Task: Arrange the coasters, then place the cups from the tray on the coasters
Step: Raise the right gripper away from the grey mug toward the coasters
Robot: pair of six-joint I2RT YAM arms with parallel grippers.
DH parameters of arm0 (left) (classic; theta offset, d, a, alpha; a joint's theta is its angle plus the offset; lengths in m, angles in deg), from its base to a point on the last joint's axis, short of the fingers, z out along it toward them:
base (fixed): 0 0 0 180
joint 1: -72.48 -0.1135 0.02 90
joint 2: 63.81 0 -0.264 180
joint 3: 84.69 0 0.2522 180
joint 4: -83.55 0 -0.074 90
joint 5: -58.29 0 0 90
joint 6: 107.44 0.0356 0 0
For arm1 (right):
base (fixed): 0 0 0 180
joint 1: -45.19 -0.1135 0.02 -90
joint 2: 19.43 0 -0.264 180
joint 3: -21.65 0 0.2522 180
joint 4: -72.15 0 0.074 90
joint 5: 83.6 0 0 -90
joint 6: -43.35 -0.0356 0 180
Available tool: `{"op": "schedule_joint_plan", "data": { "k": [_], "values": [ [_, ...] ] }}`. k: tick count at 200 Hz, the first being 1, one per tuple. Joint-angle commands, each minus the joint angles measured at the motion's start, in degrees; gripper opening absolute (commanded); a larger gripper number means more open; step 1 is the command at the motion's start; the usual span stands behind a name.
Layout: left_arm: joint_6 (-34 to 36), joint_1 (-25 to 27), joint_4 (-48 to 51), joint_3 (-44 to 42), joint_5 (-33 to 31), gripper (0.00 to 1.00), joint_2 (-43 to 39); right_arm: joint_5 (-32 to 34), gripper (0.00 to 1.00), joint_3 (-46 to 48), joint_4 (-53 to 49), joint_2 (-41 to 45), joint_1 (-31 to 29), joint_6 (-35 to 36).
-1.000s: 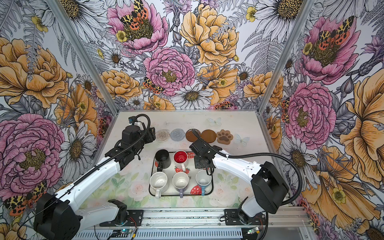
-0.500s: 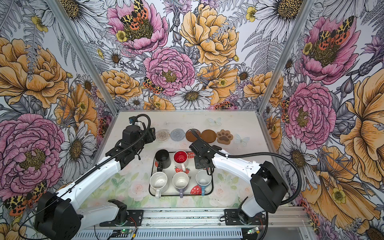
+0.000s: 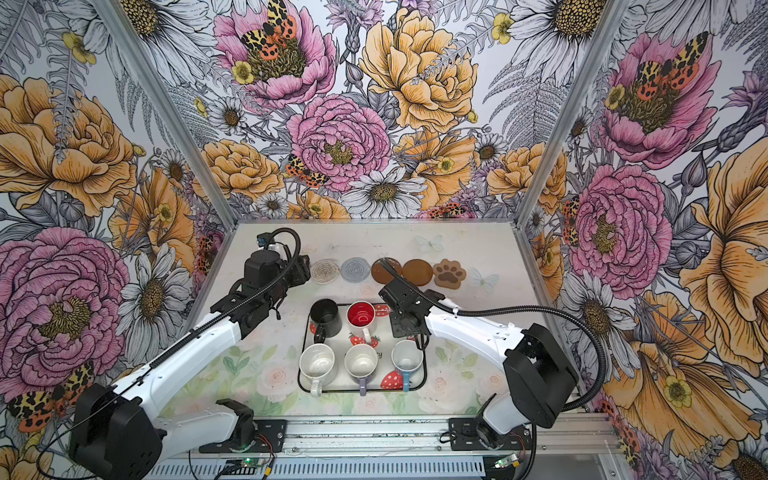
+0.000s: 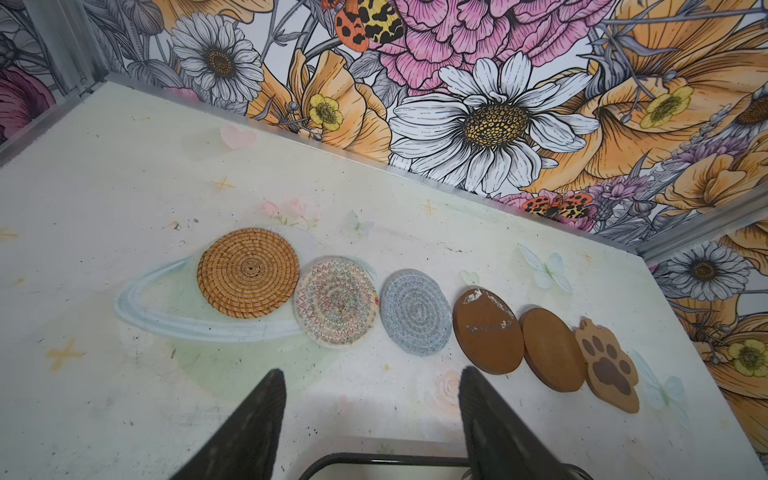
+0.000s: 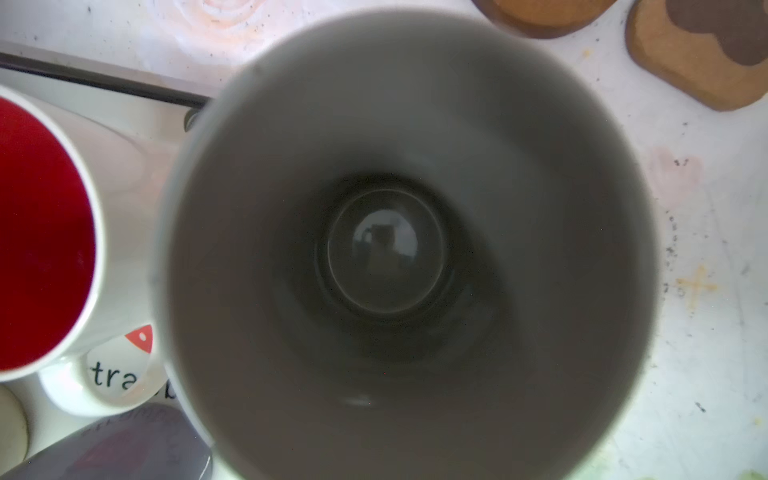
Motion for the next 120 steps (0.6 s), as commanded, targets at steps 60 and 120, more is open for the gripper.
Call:
{"op": "schedule_joint_plan", "data": {
  "k": [60, 120],
  "values": [
    [-0.5, -0.6, -0.2, 0.1, 0.7, 0.68, 0.4, 4.0, 0.0, -5.5, 2.4, 3.7, -0.3, 3.1],
    [-0.5, -1.1, -0.3, -0.1, 0.9, 0.68, 0.9, 3.8, 0.0, -8.3, 2.2, 4.2, 2.2, 6.0]
  ]
}}
